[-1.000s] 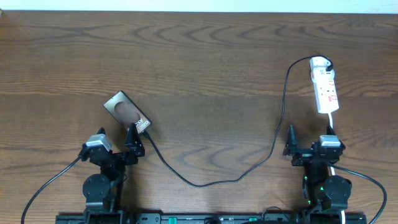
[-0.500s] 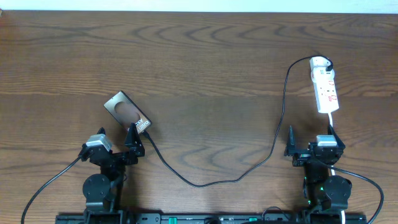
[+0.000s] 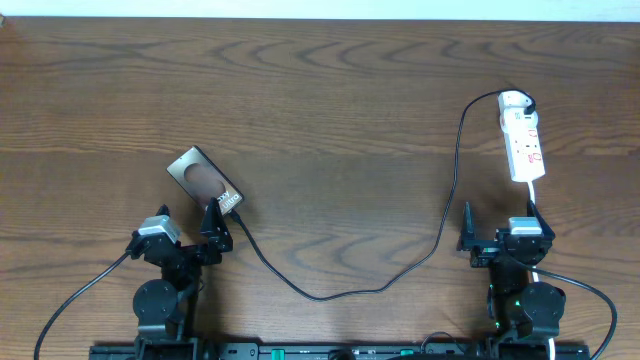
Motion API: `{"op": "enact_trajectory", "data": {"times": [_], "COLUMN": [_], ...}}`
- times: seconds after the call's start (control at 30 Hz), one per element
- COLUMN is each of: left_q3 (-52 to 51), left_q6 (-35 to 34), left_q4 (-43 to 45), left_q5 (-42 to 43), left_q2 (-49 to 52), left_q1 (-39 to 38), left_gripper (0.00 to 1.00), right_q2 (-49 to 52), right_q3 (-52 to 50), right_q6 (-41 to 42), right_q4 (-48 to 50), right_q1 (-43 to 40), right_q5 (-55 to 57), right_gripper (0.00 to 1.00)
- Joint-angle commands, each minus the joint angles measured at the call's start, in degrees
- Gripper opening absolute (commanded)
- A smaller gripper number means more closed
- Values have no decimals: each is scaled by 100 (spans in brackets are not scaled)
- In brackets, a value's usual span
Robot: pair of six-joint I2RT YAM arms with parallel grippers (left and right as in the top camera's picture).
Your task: Plug charger to phone and switch on socket
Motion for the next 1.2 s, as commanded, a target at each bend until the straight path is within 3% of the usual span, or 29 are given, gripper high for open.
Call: {"op": "enact_trajectory", "data": {"times": [0.0, 0.43, 0.6, 0.8, 1.17], "left_q3": [-79, -79, -79, -79, -79], "left_q6": [57, 195, 866, 2542, 2586], "left_q4": [-225, -256, -254, -66, -59], "left_q5": [74, -352, -280, 1040, 1088], "left_q2": [-35, 4, 221, 354, 354], "left_q1": [-17, -17, -17, -17, -17], "left_gripper": [94, 95, 95, 95, 95], "right_q2": [-42, -42, -42, -42, -42], "right_q3": [-7, -7, -7, -7, -7], "right_q6": [46, 46, 46, 46, 46], "right_q4": [-26, -26, -26, -26, -26], "right_q1": [42, 42, 42, 42, 42], "right_q5": [26, 24, 26, 26, 26], "right_gripper": [99, 99, 99, 99, 99]}}
